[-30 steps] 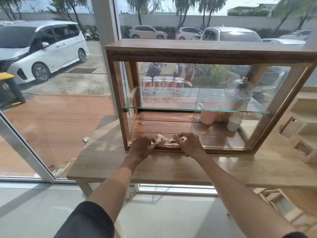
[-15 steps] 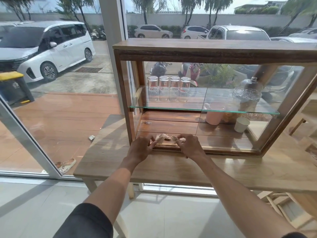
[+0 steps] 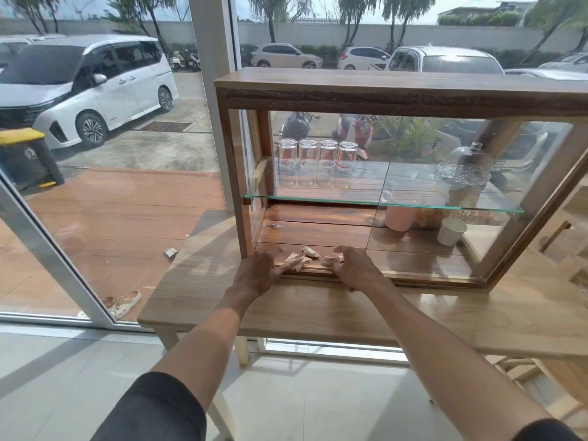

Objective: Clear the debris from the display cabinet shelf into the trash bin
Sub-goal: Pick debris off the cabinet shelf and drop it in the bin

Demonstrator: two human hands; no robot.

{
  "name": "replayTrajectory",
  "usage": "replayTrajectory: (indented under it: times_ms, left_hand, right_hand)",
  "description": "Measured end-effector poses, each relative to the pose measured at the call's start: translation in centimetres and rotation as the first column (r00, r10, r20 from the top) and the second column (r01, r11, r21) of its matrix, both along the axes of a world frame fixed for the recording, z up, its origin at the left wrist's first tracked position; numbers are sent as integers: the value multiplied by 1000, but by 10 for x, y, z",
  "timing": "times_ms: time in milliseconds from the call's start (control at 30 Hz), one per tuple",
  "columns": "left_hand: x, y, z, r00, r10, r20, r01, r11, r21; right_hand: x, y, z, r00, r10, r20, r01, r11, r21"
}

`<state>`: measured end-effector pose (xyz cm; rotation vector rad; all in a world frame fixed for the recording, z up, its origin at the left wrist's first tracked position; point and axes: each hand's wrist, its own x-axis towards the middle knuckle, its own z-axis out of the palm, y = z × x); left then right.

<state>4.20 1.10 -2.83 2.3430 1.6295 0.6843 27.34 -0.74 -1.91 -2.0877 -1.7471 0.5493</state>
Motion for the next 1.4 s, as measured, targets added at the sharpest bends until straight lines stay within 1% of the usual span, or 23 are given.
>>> replayTrajectory:
  times_ms: [133,233,367,467,567,700,867,1000,1067,1200,1300,1400]
  left_hand:
    - [4,0,-1,1000,-3,-12,3,1000,-31]
    - [6,-1,-1,1000,-5,1,5,1000,-23]
    - [9,-2,-2,1000,-2,17,2,1000,-14]
    - [10,-4,-2,999,15,33,-14,1000,-10]
    - [9,-7,-2,998,43,36,-42,999,-9]
    - [5,-17,-1,997,63,45,-63,998,-2]
    - [-10,-35,0,991,108,85,-109,994,7]
    - [-25,-49,-4,978,161,135,-160,987,-22]
    - [-31,-57,-7,973,188,136,-186,982,-30]
    - [-44,-80,-15,951,247,185,-242,969,-48]
    - [-63,-98,-25,934,310,179,-301,951,-74]
    - [-81,-112,-29,913,357,196,-340,933,-116]
  right_hand:
    - [5,1,2,1000,-13,3,13,1000,-3]
    - [5,2,2,999,-23,26,23,1000,8]
    - [2,1,0,999,-33,5,33,999,23]
    - [-1,0,1,994,-53,-93,58,997,57]
    - [-4,1,5,984,-24,-177,39,996,81]
    - [-7,-1,5,942,-18,-335,22,1000,6]
    - [-22,-7,1,905,45,-422,-72,996,-46]
    - [-40,-17,0,872,80,-484,-126,990,-63]
    - [-46,-22,0,856,104,-507,-156,986,-60]
    - [-66,-28,-4,841,176,-512,-240,969,-62]
    - [-84,-39,-10,836,207,-509,-286,955,-82]
    - [-103,-47,-11,828,252,-502,-325,944,-61]
